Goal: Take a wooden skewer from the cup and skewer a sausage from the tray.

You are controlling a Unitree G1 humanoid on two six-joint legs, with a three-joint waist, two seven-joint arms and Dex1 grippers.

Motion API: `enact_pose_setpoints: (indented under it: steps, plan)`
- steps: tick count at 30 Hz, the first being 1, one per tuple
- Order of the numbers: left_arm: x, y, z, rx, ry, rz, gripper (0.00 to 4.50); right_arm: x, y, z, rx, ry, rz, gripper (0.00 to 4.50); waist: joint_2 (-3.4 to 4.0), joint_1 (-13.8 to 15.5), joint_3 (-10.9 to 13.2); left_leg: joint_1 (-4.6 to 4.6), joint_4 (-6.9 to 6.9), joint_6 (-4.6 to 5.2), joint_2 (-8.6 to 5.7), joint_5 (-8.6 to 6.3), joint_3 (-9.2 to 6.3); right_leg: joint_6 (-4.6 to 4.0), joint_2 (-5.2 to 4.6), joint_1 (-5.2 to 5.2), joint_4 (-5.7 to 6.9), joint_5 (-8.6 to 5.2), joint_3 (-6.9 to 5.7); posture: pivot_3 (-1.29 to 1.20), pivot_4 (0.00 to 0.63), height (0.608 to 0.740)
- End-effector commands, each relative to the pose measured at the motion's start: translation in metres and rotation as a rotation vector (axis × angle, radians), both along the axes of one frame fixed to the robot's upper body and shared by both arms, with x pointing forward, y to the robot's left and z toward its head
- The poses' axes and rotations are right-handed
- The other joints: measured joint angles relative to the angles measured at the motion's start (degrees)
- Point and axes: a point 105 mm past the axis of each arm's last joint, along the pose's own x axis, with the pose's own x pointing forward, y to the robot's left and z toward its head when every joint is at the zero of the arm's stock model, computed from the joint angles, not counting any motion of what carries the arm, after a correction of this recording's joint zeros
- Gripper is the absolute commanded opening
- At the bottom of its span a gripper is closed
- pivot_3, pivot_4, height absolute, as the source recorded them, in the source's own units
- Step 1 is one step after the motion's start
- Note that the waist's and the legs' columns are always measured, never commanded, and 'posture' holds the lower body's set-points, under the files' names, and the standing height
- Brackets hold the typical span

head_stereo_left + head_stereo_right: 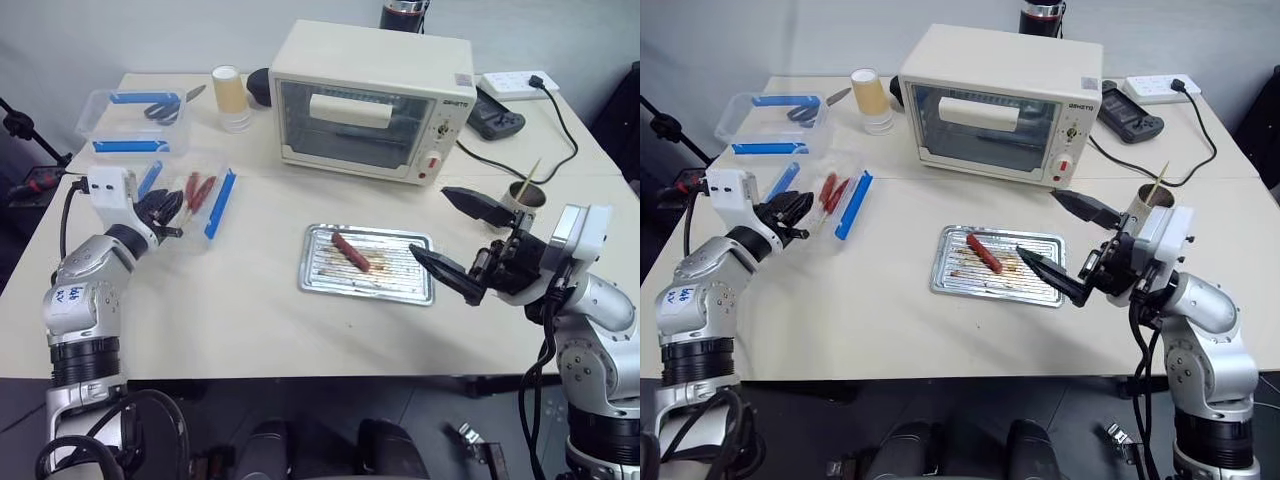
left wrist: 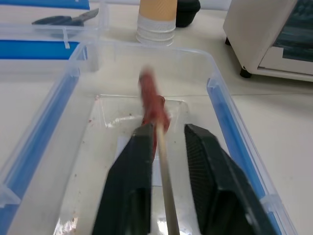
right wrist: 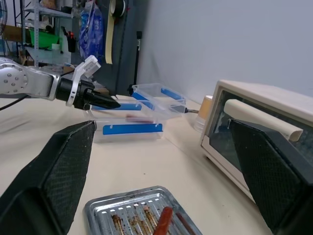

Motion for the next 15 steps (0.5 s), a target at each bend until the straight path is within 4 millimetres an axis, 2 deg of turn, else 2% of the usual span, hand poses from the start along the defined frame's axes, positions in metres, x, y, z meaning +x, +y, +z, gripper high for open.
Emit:
enact_pose_setpoints:
  steps: [1,3,5,7,10,12,15]
  plan:
    - [-0.023,-0.002,0.026,0.031,-0.115,-0.093,2.57,-0.009,0.002,0.007,-0.003,-0.038,0.018,4.50,0.00,-0.02,0.00,0.00,0.00,0.00,0.00,0.00,0.00,0.00,0.00,0.00,0.00,0.00,0.01,0.00,0.150,0.740]
    - [-0.041,-0.005,0.029,0.110,-0.148,-0.187,3.10,-0.009,0.001,0.003,-0.019,-0.025,0.021,4.50,0.00,-0.17,0.00,0.00,0.00,0.00,0.01,0.00,0.00,0.00,0.00,0.00,0.00,0.00,0.01,0.00,0.150,0.740]
    - [-0.064,-0.016,0.027,0.252,-0.167,-0.347,3.10,-0.010,0.000,0.001,-0.039,-0.015,0.033,4.50,0.00,-0.60,0.00,0.01,-0.03,-0.01,0.04,0.00,0.01,-0.01,0.02,-0.02,0.00,0.00,0.01,0.00,0.150,0.740]
    - [-0.089,-0.027,0.010,0.426,-0.132,-0.535,3.10,-0.010,-0.002,-0.002,-0.060,-0.003,0.053,4.50,0.00,-0.79,0.00,0.02,-0.07,-0.02,0.04,-0.01,0.04,-0.03,0.01,-0.03,-0.01,-0.01,0.01,0.00,0.150,0.740]
    - [-0.106,-0.027,-0.011,0.561,-0.068,-0.644,3.10,-0.010,-0.004,-0.010,-0.104,0.024,0.088,4.50,0.01,-0.76,0.00,0.05,-0.09,-0.01,0.04,-0.01,0.09,-0.05,0.01,-0.01,-0.06,-0.03,0.04,0.00,0.150,0.740]
    - [-0.121,-0.030,-0.028,0.555,-0.011,-0.730,3.10,-0.013,-0.004,-0.028,-0.194,0.068,0.148,4.50,0.01,-0.52,0.01,0.05,-0.07,0.03,0.04,-0.03,0.10,-0.06,0.00,0.01,-0.08,-0.03,0.05,0.00,0.150,0.740]
    - [-0.133,-0.034,-0.043,0.509,0.011,-0.770,3.10,-0.013,-0.004,-0.046,-0.260,0.110,0.203,4.50,0.01,-0.33,0.00,0.04,-0.06,0.10,0.05,-0.07,0.11,-0.05,-0.01,0.00,-0.10,-0.03,0.06,0.00,0.150,0.740]
